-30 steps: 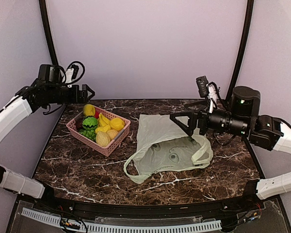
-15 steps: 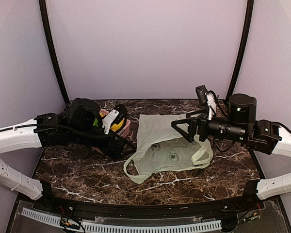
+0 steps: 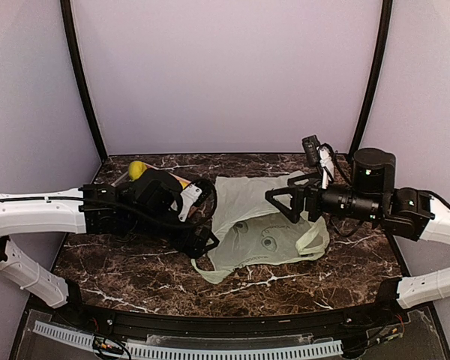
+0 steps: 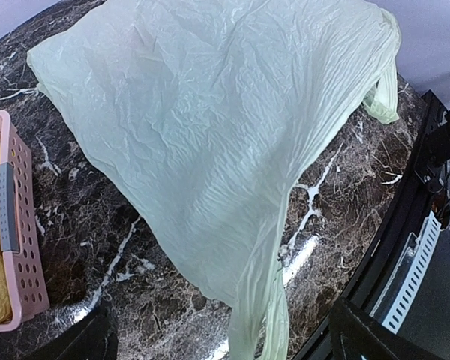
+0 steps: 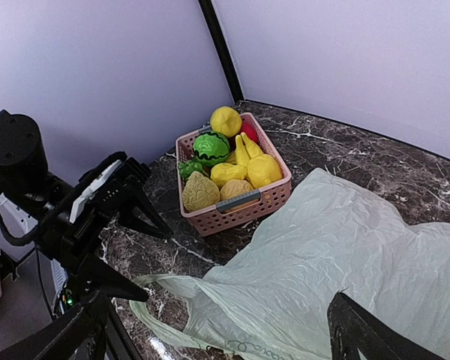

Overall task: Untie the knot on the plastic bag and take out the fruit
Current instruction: Hold the bag opening of the takeout bag.

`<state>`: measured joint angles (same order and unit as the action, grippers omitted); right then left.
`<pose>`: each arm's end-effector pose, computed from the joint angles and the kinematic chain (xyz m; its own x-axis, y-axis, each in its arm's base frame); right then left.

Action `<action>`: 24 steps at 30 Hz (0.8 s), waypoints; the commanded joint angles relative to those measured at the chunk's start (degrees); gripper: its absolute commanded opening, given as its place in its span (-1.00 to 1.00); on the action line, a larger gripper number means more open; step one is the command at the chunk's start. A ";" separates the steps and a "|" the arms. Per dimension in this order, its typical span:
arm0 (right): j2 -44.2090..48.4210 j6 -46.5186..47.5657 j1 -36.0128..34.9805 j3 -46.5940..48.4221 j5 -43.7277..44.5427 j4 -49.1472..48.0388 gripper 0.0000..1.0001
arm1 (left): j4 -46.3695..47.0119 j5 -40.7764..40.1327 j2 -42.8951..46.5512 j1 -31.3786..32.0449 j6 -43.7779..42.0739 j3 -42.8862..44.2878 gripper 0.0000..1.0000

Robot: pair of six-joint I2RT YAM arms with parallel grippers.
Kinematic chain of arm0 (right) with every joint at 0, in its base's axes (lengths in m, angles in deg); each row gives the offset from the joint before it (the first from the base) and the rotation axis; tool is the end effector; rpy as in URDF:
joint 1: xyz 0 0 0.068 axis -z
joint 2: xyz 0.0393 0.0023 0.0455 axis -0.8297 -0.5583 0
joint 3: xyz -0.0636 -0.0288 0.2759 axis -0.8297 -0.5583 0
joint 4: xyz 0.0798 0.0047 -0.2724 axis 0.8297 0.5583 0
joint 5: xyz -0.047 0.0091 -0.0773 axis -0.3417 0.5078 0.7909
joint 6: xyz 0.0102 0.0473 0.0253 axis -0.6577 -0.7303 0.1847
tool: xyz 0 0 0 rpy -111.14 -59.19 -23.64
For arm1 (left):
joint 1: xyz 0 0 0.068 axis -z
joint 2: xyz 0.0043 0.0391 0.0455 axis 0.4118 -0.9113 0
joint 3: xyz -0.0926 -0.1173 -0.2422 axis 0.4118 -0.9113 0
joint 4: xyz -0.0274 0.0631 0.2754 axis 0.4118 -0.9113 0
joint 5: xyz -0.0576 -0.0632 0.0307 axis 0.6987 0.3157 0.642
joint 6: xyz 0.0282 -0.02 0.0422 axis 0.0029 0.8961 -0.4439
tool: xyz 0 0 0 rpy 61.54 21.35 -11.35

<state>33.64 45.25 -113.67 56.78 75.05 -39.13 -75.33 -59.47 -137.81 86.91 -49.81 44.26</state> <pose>0.1287 0.1996 0.3550 -0.3944 0.0239 -0.9186 -0.7282 0.6016 0.3283 0.1483 -0.2794 0.2946 -0.5631 0.3484 -0.7493 0.7046 0.6761 -0.2152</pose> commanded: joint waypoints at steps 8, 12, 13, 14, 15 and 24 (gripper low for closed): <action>0.36 -1.66 0.04 -1.69 -0.68 -2.82 0.97 | 1.72 0.93 -3.16 0.34 -0.49 1.68 0.35; -0.18 -1.85 0.04 -2.73 -0.38 -2.52 0.97 | 3.05 1.92 -3.13 0.34 -0.01 1.87 -0.05; -0.38 -1.94 0.06 -3.00 -0.15 -2.41 0.97 | 3.77 2.53 -3.15 0.39 0.02 1.80 -0.10; -0.72 -2.05 -0.03 -3.35 -0.19 -2.38 0.97 | 4.00 2.81 -3.21 0.35 0.02 1.75 -0.21; -1.10 -2.07 0.03 -3.49 -0.30 -2.33 0.97 | 4.23 3.19 -3.48 0.35 0.03 1.82 -0.28; -3.05 -0.42 -5.95 -4.10 4.43 -2.96 0.63 | 4.69 3.45 -3.76 0.37 1.69 3.12 -0.98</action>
<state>30.69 44.11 -116.31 53.81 76.47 -40.23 -71.42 -56.36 -142.14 86.97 -49.11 45.76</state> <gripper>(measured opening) 0.847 0.012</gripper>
